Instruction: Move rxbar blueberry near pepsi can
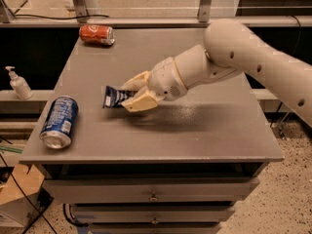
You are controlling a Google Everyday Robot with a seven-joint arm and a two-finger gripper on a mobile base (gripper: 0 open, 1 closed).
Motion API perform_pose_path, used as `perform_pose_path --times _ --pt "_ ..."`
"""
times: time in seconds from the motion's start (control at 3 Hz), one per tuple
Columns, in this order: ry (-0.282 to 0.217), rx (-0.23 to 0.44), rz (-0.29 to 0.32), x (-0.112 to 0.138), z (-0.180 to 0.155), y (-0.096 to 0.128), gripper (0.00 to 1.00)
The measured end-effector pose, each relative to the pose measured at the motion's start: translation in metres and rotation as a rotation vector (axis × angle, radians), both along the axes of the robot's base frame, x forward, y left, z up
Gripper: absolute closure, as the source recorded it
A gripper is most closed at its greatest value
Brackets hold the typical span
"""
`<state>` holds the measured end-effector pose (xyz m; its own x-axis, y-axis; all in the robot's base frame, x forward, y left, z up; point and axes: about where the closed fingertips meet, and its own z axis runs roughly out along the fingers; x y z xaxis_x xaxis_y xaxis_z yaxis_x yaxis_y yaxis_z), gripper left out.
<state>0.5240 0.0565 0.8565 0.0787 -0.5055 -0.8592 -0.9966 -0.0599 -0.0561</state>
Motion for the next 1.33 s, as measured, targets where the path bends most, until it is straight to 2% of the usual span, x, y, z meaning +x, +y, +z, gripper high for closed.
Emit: perform_pose_path --times 0.33,0.67,1.0,1.33 --pt "0.041 0.004 0.101 -0.035 -0.017 0.032 0.84" --pt "0.067 0.022 0.162 -0.060 -0.026 0.056 0.60" --pt "0.054 0.038 0.199 -0.077 -0.022 0.073 0.37" --pt "0.011 0.018 0.159 -0.078 -0.020 0.073 0.13"
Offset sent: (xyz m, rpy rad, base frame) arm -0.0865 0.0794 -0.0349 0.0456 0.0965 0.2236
